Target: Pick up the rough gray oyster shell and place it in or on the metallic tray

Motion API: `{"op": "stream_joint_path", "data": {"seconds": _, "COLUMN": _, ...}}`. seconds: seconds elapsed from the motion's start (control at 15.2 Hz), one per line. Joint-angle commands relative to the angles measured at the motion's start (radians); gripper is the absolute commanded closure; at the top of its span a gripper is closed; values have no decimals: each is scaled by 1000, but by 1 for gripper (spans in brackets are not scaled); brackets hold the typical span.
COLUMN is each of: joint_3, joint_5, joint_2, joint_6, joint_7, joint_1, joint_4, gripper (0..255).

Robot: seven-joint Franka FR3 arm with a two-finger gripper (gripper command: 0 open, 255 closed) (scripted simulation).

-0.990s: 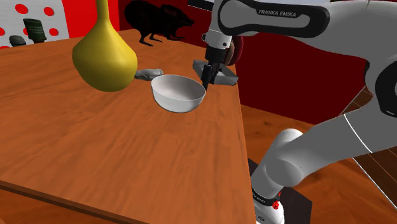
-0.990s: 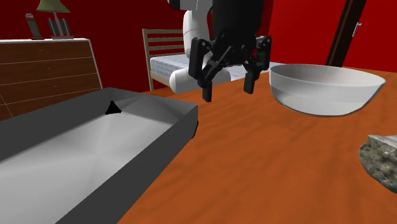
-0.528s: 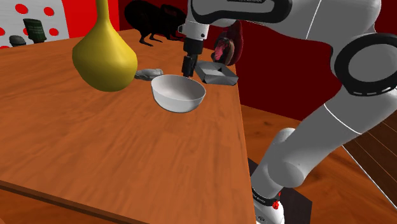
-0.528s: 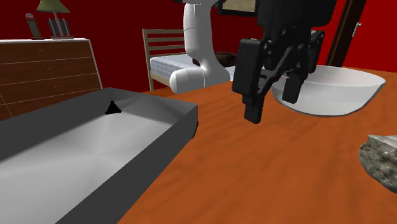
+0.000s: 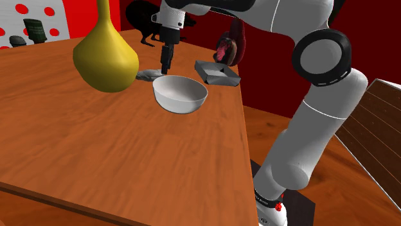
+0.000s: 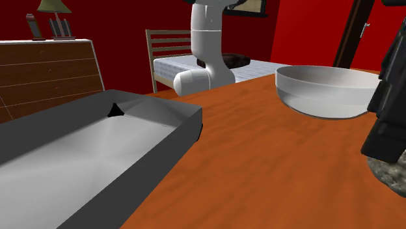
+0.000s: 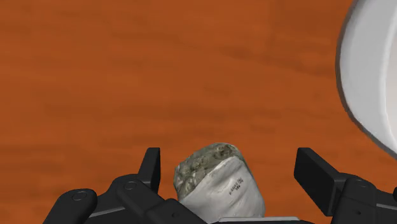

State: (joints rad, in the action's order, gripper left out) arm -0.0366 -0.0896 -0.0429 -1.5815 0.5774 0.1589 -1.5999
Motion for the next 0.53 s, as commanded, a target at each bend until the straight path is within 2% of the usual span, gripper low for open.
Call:
{"op": "stream_joint_path", "data": {"seconds": 0.0, "joint_3": 11, "joint_5": -14, "joint_2": -91, "joint_6": 39, "joint_7": 34, "joint_1": 9, "joint_4": 127, "gripper": 0}}
{"op": "stream_joint_path", "data": {"seconds": 0.2, "joint_3": 32, "joint_5": -29, "joint_2": -219, "joint_6": 104, "joint_7": 77, "joint_1": 22, "joint_4": 319, "gripper": 0}}
{"op": "stream_joint_path", "data": {"seconds": 0.26, "joint_3": 34, "joint_5": -30, "joint_2": -231, "joint_6": 111, "joint_7": 80, "joint_1": 22, "joint_4": 336, "gripper": 0}}
{"op": "stream_joint_path", "data": {"seconds": 0.46, "joint_3": 35, "joint_5": -30, "joint_2": -212, "joint_6": 62, "joint_7": 82, "joint_1": 25, "joint_4": 269, "gripper": 0}}
